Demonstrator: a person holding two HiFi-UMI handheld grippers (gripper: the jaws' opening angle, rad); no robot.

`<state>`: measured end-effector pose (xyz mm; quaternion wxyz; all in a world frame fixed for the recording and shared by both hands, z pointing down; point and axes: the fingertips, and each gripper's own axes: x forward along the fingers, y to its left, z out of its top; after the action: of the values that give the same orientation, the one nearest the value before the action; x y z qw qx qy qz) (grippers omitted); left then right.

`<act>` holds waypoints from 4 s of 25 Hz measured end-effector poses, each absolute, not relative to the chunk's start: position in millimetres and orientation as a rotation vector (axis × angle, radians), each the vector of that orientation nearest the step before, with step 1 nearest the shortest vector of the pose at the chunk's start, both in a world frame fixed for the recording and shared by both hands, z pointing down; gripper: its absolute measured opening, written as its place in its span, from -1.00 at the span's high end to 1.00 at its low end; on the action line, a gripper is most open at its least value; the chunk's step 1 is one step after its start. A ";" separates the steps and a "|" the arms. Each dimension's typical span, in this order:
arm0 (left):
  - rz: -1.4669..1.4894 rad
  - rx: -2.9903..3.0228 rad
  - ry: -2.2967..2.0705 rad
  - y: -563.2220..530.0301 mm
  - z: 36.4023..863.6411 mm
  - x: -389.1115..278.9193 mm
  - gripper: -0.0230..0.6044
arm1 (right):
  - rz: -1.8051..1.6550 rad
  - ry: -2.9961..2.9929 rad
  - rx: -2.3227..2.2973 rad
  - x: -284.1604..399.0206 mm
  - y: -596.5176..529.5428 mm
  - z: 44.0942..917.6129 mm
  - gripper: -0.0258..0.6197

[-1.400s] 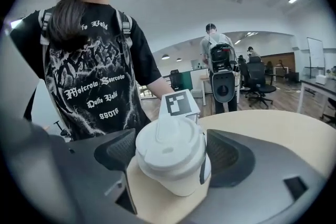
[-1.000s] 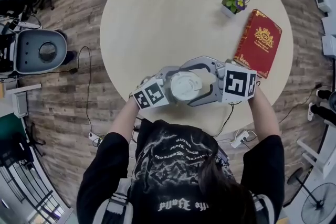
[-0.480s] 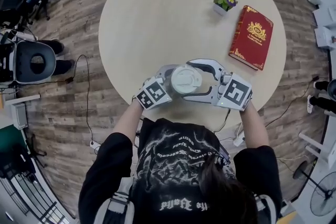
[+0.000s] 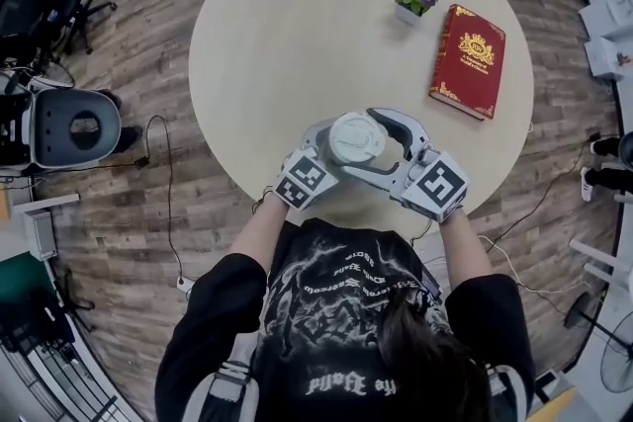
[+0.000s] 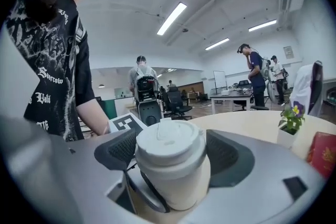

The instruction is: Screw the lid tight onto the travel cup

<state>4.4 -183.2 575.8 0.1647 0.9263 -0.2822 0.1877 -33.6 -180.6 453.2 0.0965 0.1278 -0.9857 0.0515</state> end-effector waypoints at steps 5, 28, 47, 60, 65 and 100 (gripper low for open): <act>0.517 2.609 -0.915 -184.9 574.4 2.7 -0.39 | 0.260 -2.875 0.626 -30.6 -180.7 454.0 -0.40; 0.544 2.533 -1.165 -184.8 577.7 1.7 -0.35 | 0.277 -2.753 0.933 -24.1 -175.2 460.3 -0.38; 0.569 2.611 -1.056 -184.4 578.0 3.6 -0.35 | 0.190 -2.746 0.536 -32.7 -176.7 456.9 -0.42; 0.593 2.618 -1.114 -185.7 582.0 5.2 -0.34 | 0.300 -2.704 1.017 -20.5 -174.4 464.2 -0.39; 0.644 2.715 -0.899 -180.6 582.0 5.5 -0.34 | 0.200 -2.737 0.605 -24.9 -170.9 461.9 -0.40; 0.439 2.335 -1.189 -135.9 577.3 -53.4 -0.35 | 0.336 -2.698 1.103 58.7 -145.7 460.0 -0.45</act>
<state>-53.4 -135.9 577.3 0.2398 0.8532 -0.4345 0.1605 58.7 -145.7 460.0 0.1036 0.3739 -0.9146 0.1139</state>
